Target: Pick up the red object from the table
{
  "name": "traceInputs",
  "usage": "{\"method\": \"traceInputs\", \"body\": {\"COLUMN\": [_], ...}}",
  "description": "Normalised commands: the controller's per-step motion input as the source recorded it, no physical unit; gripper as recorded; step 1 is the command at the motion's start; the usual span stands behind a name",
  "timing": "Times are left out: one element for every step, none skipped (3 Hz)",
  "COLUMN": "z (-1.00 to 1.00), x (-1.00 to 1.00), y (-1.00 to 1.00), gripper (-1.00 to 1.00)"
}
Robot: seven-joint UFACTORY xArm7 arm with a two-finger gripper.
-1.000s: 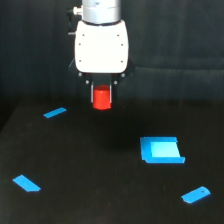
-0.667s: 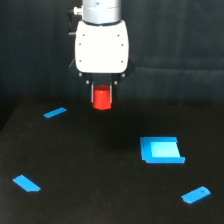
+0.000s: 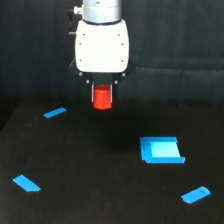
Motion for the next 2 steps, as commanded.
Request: {"method": "traceInputs", "body": {"z": [0.06,0.08], "x": [0.06,-0.09], "y": [-0.15,-0.06], "gripper": [-0.99,-1.0]}}
